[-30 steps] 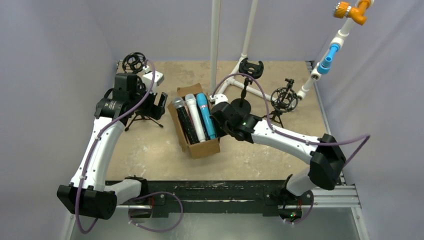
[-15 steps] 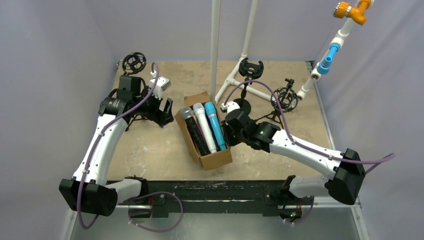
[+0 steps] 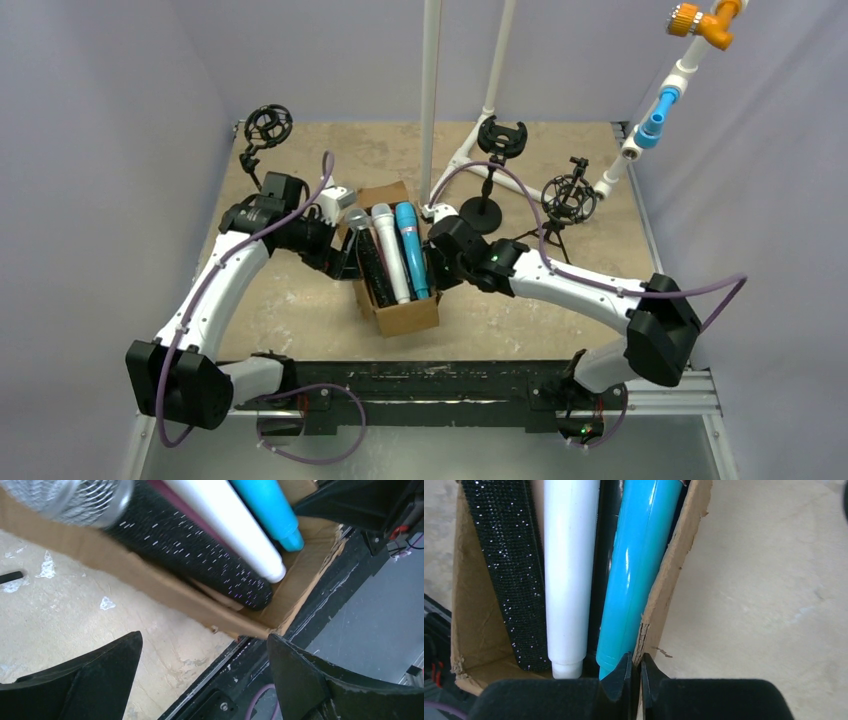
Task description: Attach the microphones to the stand
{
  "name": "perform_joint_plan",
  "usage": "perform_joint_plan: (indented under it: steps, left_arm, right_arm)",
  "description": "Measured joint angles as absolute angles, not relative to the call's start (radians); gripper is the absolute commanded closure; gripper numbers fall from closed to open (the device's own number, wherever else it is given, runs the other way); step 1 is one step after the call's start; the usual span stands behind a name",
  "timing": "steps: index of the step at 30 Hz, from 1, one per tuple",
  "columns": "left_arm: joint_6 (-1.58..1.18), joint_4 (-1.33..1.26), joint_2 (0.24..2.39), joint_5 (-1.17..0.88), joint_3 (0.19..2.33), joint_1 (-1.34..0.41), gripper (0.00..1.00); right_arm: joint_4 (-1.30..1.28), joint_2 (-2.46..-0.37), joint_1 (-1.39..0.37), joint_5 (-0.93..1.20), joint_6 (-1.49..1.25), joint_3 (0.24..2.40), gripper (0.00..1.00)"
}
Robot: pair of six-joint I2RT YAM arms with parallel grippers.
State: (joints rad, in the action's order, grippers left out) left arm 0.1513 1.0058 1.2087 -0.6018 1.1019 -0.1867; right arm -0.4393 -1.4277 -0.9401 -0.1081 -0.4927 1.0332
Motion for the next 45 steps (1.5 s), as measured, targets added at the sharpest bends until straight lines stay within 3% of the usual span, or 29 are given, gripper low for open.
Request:
perform_joint_plan:
  steps: [4, 9, 15, 19, 26, 32, 36, 38, 41, 45]
  left_arm:
    - [0.141, 0.985, 1.205, -0.581, 1.078, -0.191, 0.14]
    - [0.141, 0.969, 1.164, -0.5, 1.018, -0.184, 0.17]
    - [0.157, 0.97, 1.132, -0.454, 1.016, -0.114, 0.14]
    - [0.184, 0.992, 1.131, -0.463, 1.016, -0.062, 0.13]
    - [0.247, 1.061, 1.131, -0.533, 1.016, -0.012, 0.31]
    - [0.254, 1.09, 1.151, -0.596, 1.007, -0.012, 0.34]
    - [0.245, 1.088, 1.185, -0.599, 1.007, -0.012, 0.44]
    - [0.245, 1.087, 1.19, -0.598, 1.007, -0.012, 0.42]
    - [0.245, 1.087, 1.175, -0.614, 1.007, 0.011, 0.27]
    - [0.251, 1.097, 1.102, -0.631, 1.028, 0.06, 0.2]
  right_arm:
    - [-0.354, -1.494, -0.984, -0.096, -0.54, 1.065, 0.92]
    - [-0.293, -1.566, -1.051, -0.091, -0.592, 1.113, 0.73]
    - [-0.297, -1.583, -1.081, -0.075, -0.648, 1.149, 0.54]
    - [-0.346, -1.564, -1.084, -0.094, -0.655, 1.182, 0.55]
    - [-0.4, -1.516, -1.083, -0.121, -0.649, 1.347, 0.57]
    - [-0.363, -1.625, -1.083, -0.112, -0.643, 1.479, 0.56]
    - [-0.33, -1.729, -1.083, -0.077, -0.648, 1.489, 0.53]
    - [-0.327, -1.781, -1.083, -0.059, -0.654, 1.494, 0.52]
    - [-0.328, -1.843, -1.083, -0.051, -0.657, 1.525, 0.5]
    - [-0.329, -1.914, -1.083, -0.04, -0.658, 1.61, 0.48]
